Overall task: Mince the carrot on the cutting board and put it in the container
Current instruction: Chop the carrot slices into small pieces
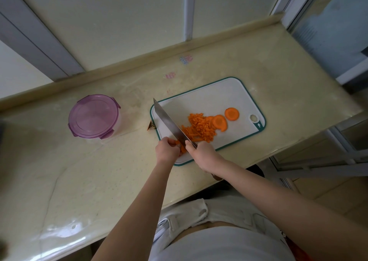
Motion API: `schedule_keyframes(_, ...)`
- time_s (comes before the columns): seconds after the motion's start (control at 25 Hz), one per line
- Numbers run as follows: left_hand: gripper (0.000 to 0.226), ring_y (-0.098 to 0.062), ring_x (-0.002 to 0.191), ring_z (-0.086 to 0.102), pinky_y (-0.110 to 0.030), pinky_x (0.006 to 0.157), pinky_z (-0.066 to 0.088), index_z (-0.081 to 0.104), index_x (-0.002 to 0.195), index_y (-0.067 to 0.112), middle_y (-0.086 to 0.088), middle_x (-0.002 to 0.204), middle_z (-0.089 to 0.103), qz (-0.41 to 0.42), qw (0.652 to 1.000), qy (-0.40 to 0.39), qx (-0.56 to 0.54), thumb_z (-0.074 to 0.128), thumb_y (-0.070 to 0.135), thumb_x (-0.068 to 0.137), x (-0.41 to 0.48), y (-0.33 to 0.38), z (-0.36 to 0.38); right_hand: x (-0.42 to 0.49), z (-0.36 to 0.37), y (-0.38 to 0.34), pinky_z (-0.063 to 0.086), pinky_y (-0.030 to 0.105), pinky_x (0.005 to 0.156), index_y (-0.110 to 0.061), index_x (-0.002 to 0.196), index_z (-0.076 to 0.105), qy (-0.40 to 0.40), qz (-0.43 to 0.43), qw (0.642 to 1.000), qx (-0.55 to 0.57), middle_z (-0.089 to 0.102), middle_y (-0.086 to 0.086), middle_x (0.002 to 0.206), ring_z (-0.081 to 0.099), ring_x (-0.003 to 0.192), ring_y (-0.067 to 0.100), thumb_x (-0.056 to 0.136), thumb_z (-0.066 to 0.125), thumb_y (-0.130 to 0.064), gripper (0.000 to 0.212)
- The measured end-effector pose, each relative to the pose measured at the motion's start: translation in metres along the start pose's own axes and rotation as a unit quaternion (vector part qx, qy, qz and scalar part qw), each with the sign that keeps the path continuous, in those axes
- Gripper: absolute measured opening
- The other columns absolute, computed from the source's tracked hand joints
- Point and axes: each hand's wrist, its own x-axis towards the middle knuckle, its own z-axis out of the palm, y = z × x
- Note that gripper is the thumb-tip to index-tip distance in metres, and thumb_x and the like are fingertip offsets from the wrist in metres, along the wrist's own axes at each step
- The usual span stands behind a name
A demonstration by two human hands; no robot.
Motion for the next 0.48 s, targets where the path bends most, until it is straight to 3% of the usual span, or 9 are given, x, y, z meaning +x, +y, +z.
schedule_keyframes(0.12,0.005,-0.023,0.079,0.066,-0.025,0.065,0.052,0.058,0.091,0.007,-0.015,0.093,0.066,0.001,1.000,0.003,-0.004,0.058,0.006,0.086,-0.002,0.001,0.000,0.006,0.004,-0.003,0.028,0.025,0.049,-0.014,0.054,0.031,0.010,-0.016,1.000,-0.014,0.035,0.001,0.052,0.034,0.046,0.014,0.102,0.033,-0.040,0.054)
schedule_keyframes(0.28,0.008,-0.023,0.080,0.065,-0.027,0.069,0.052,0.059,0.093,0.006,-0.013,0.092,0.066,0.008,1.000,0.010,0.012,0.059,0.007,0.085,-0.002,0.000,-0.001,0.007,0.009,0.001,0.027,0.025,0.049,-0.015,0.054,0.032,0.026,-0.034,0.999,-0.010,0.036,0.000,0.052,0.036,0.047,0.014,0.101,0.036,-0.039,0.053)
schedule_keyframes(0.48,0.006,-0.025,0.083,0.065,-0.026,0.066,0.050,0.055,0.090,0.008,-0.015,0.092,0.067,0.013,1.000,0.010,0.013,0.059,0.010,0.086,-0.004,0.000,0.001,0.012,-0.002,-0.001,0.028,0.026,0.046,-0.014,0.055,0.031,-0.012,-0.016,1.000,-0.007,0.035,0.001,0.050,0.034,0.044,0.016,0.101,0.033,-0.044,0.055)
